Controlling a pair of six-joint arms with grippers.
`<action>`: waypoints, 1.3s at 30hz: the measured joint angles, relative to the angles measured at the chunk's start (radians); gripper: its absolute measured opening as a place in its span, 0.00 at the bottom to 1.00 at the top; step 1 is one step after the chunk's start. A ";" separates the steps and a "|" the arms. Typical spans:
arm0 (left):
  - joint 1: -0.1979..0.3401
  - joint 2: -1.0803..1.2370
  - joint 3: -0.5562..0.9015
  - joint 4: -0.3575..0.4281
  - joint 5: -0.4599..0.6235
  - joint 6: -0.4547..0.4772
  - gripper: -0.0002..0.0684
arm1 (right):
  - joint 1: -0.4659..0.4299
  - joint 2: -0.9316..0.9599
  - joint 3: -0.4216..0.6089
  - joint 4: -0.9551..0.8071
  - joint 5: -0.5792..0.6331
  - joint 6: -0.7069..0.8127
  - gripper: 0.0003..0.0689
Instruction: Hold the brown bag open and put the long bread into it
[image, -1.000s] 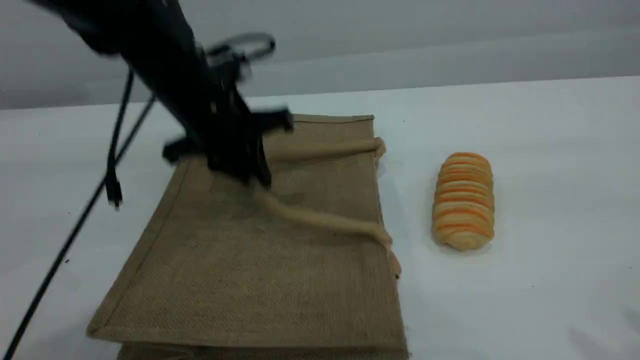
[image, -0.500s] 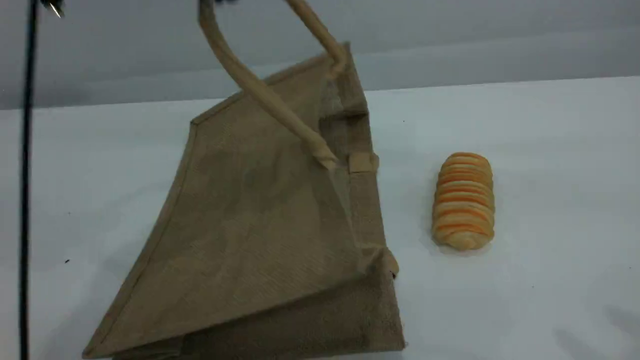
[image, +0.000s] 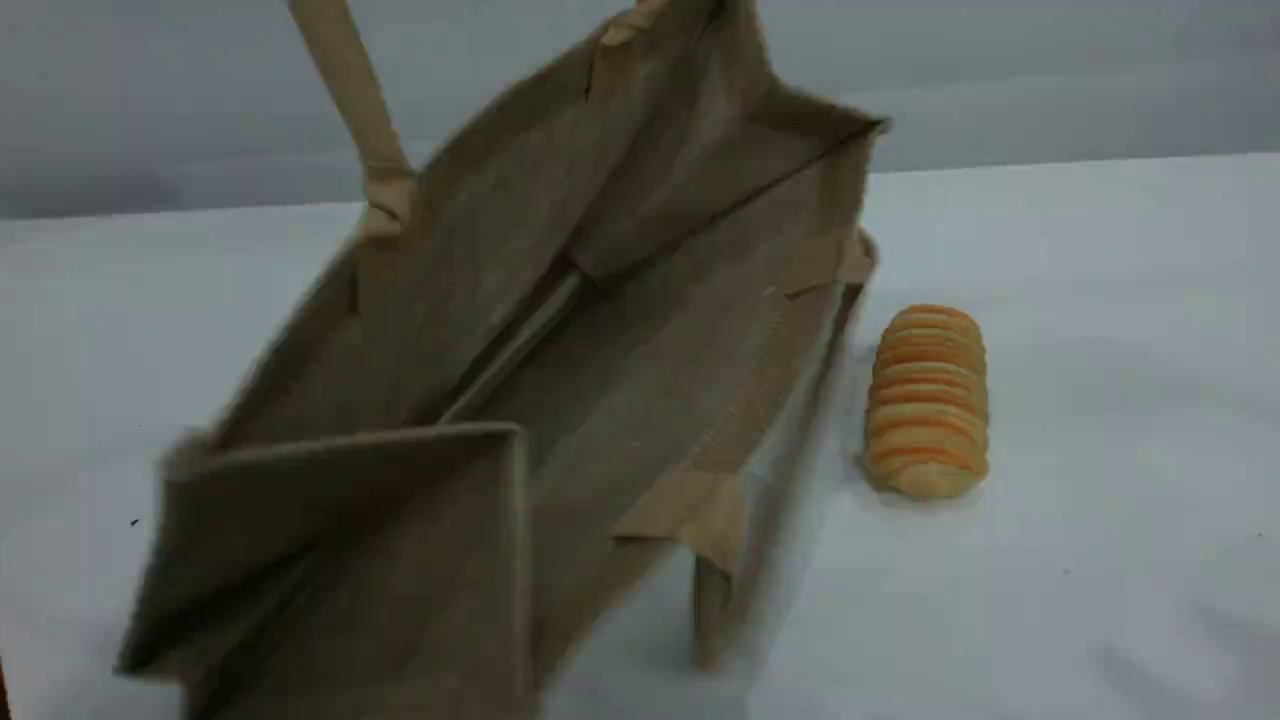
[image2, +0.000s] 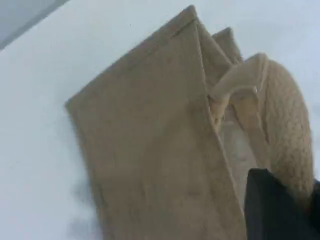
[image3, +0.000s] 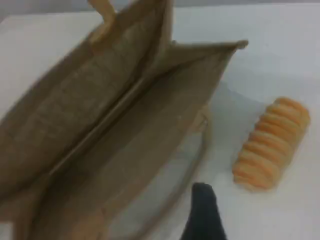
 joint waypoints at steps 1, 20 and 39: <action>0.000 0.000 0.000 0.010 0.002 0.013 0.13 | 0.000 0.019 0.000 0.020 -0.006 -0.013 0.66; 0.044 0.001 -0.061 0.084 0.032 0.101 0.13 | 0.000 0.412 0.000 0.470 -0.130 -0.416 0.66; 0.039 0.001 -0.066 -0.022 0.062 0.170 0.13 | 0.001 0.887 -0.062 0.935 -0.120 -0.982 0.66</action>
